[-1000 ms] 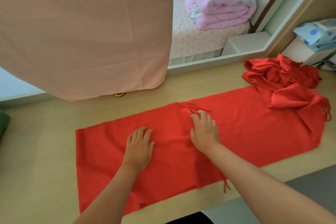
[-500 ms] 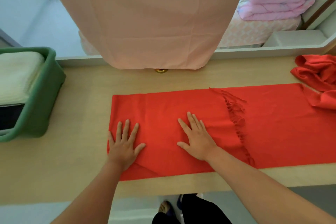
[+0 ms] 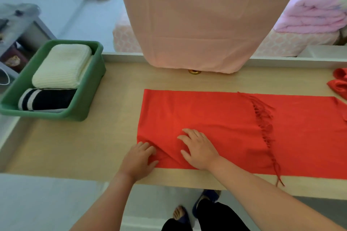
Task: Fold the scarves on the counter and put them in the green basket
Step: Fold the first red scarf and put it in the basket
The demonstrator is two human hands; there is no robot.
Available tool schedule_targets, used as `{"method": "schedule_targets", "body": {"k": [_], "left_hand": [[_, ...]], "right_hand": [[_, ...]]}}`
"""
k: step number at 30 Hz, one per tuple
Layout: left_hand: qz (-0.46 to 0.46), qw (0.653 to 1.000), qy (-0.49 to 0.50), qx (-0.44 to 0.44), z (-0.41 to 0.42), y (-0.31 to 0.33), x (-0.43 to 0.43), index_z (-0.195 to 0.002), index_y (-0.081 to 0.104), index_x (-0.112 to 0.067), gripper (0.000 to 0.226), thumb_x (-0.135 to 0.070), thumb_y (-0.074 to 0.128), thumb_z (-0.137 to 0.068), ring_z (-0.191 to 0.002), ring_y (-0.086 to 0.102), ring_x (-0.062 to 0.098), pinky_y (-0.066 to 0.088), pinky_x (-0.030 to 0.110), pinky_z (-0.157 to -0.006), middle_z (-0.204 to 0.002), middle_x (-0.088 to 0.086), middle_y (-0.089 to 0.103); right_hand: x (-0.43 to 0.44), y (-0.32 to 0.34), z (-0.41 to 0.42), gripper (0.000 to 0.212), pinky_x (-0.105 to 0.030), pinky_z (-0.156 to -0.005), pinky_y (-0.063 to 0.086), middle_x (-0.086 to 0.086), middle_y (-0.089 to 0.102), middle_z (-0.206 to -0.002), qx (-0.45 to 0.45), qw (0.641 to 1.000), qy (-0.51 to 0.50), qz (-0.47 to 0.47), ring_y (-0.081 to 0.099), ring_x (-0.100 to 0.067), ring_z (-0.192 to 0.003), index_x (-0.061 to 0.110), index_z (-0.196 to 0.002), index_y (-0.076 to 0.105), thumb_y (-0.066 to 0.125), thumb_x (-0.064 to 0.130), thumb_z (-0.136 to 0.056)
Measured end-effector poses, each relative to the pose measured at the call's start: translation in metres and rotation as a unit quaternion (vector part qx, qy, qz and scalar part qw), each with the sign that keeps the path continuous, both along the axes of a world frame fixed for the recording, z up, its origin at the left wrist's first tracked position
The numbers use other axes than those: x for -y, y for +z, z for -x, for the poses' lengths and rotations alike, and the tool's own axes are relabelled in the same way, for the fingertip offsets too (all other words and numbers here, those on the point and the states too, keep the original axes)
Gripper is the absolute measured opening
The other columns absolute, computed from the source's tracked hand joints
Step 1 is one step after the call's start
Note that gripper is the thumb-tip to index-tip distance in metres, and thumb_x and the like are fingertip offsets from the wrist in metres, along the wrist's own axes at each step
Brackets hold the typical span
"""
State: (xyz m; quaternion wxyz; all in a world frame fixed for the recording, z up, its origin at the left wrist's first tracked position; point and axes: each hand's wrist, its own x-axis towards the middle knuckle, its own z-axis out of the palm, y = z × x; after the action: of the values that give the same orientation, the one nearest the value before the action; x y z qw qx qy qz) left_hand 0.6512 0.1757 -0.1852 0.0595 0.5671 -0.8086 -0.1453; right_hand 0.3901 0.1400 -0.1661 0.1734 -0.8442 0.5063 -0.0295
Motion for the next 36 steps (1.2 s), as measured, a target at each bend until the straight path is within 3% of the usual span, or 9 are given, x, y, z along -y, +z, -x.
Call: {"method": "schedule_targets", "body": {"k": [5,13,18,19,21,24,28,32,36], "left_hand": [[0.054,0.998,0.005,0.011,-0.009,0.008,-0.002,-0.083,0.063,-0.022,0.019,-0.022,0.045,-0.077,-0.066,0.054,0.023,0.043,0.032,-0.056,-0.076,-0.003,0.056],[0.013,0.996,0.06,0.067,-0.026,0.025,-0.019,-0.058,0.059,-0.023,0.023,-0.038,0.048,-0.071,-0.063,0.053,0.02,0.039,0.031,-0.062,-0.063,-0.007,0.05],[0.004,0.998,0.056,0.004,0.012,0.027,0.019,-0.103,0.067,-0.016,0.036,-0.025,0.038,-0.084,-0.093,0.058,0.031,0.052,0.044,-0.077,-0.1,0.006,0.06],[-0.04,0.997,0.072,0.007,0.019,0.024,0.023,-0.125,0.06,-0.018,0.043,-0.028,0.039,-0.09,-0.114,0.053,0.033,0.049,0.046,-0.091,-0.124,0.007,0.057],[-0.148,0.981,0.116,0.053,0.027,0.015,0.022,-0.155,0.018,-0.033,0.062,-0.047,0.038,-0.098,-0.148,0.014,0.03,0.027,0.052,-0.114,-0.163,-0.003,0.012],[-0.219,0.951,0.161,0.148,0.022,0.004,0.017,-0.146,-0.024,-0.042,0.075,-0.071,0.02,-0.093,-0.146,-0.026,0.029,0.002,0.061,-0.115,-0.152,-0.007,-0.035],[-0.206,0.924,0.255,0.195,0.002,0.012,0.025,-0.156,-0.008,-0.028,0.077,-0.064,0.02,-0.093,-0.149,-0.015,0.036,-0.008,0.064,-0.114,-0.163,0.01,-0.017],[-0.153,0.91,0.337,0.185,0.011,0.026,0.043,-0.153,0.022,-0.013,0.07,-0.05,0.03,-0.095,-0.15,0.001,0.036,-0.004,0.061,-0.117,-0.162,0.021,0.008],[-0.081,0.985,0.136,0.066,0.062,0.025,0.051,-0.154,0.02,-0.027,0.065,-0.051,0.039,-0.096,-0.149,0.013,0.027,0.019,0.049,-0.118,-0.163,0.006,0.013]], "right_hand": [[-0.009,-0.002,-0.011,0.057,-0.039,-0.121,0.015,-0.006,0.015,-0.164,-0.034,0.996,-0.005,-0.076,0.016,-0.023,-0.15,0.025,-0.15,0.035,0.048,0.042,-0.097],[-0.007,0.005,-0.011,0.048,-0.04,-0.119,0.02,-0.003,0.023,-0.162,-0.045,0.998,-0.018,-0.05,0.017,-0.021,-0.15,0.029,-0.144,0.044,0.048,0.037,-0.097],[-0.006,0.003,0.005,0.064,-0.059,-0.12,0.009,-0.004,0.002,-0.166,-0.087,0.991,-0.089,-0.058,-0.003,-0.025,-0.153,0.037,-0.15,0.03,0.055,0.048,-0.092],[-0.006,0.002,0.011,0.074,-0.063,-0.118,0.005,-0.004,-0.005,-0.166,-0.099,0.986,-0.113,-0.067,-0.01,-0.026,-0.152,0.039,-0.153,0.022,0.057,0.055,-0.089],[-0.005,0.0,0.022,0.094,-0.068,-0.113,-0.001,-0.004,-0.018,-0.164,-0.115,0.973,-0.17,-0.106,-0.02,-0.028,-0.15,0.043,-0.155,0.005,0.057,0.07,-0.081],[-0.004,-0.002,0.028,0.105,-0.07,-0.113,-0.003,-0.003,-0.029,-0.161,-0.122,0.955,-0.198,-0.184,-0.026,-0.028,-0.148,0.047,-0.153,-0.008,0.053,0.08,-0.075],[-0.002,0.004,0.007,0.091,-0.059,-0.119,0.004,0.0,-0.018,-0.165,-0.094,0.974,-0.107,-0.176,-0.016,-0.023,-0.152,0.046,-0.155,-0.001,0.05,0.071,-0.084],[0.003,0.015,-0.007,0.068,-0.042,-0.122,0.013,0.001,0.002,-0.167,0.037,0.986,-0.064,-0.15,0.004,-0.016,-0.153,0.039,-0.155,0.023,0.056,0.04,-0.095],[0.005,0.011,0.016,0.055,-0.054,-0.12,0.011,-0.004,0.008,-0.166,-0.051,0.984,-0.165,-0.048,0.004,-0.023,-0.153,0.035,-0.149,0.034,0.049,0.036,-0.096]]}}
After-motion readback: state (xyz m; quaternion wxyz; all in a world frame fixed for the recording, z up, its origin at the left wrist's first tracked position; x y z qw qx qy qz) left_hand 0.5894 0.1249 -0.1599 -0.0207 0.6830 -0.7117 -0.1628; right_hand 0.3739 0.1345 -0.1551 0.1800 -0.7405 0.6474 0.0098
